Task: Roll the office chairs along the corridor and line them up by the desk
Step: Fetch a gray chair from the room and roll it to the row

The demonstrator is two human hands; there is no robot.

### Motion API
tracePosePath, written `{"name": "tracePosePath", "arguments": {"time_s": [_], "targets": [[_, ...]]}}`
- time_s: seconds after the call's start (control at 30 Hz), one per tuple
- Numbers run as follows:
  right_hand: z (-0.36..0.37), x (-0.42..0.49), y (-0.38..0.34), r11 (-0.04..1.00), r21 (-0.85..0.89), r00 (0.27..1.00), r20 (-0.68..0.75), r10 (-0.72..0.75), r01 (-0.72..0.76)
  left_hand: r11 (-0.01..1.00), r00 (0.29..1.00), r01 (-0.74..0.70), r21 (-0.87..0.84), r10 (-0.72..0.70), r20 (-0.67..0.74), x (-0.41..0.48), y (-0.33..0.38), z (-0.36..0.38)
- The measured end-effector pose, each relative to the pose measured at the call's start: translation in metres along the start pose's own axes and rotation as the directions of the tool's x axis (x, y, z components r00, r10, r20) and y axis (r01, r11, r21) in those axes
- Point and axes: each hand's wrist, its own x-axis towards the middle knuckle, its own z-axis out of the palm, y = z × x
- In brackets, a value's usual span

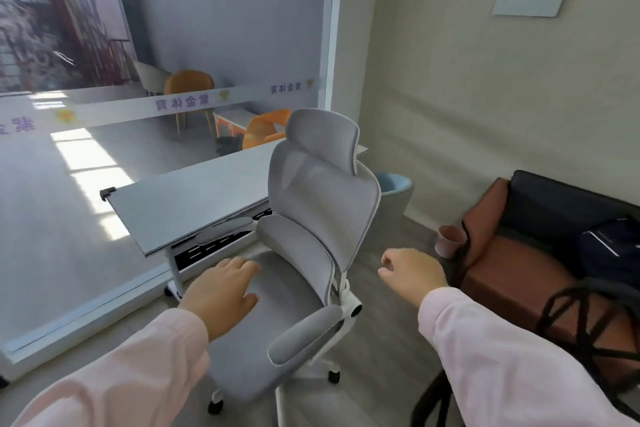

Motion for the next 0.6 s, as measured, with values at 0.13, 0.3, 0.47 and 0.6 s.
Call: {"name": "tracePosePath", "arguments": {"time_s": [0.13,0.3,0.47,0.6], "targets": [[-0.001,0.103,0.010,0.991,0.126,0.993,-0.098,0.065,-0.053,0.999,1.000,0.013,0.037,-0.012,-0.004,0.086,-0.006,-0.004],[0.014,0.207,0.016,0.944,0.327,0.972,-0.205,0.114,-0.042,1.000,1.000,0.024,-0.010,-0.024,0.012,0.153,-0.016,0.015],[0.037,0.260,0.021,0.740,0.638,0.958,-0.011,0.286,-0.214,0.999,0.998,0.024,-0.045,-0.021,0.062,0.192,-0.023,0.039],[0.048,0.268,0.025,0.785,0.585,0.959,-0.042,0.280,-0.203,0.998,0.997,-0.014,-0.067,0.019,0.073,0.216,-0.011,0.053]]}}
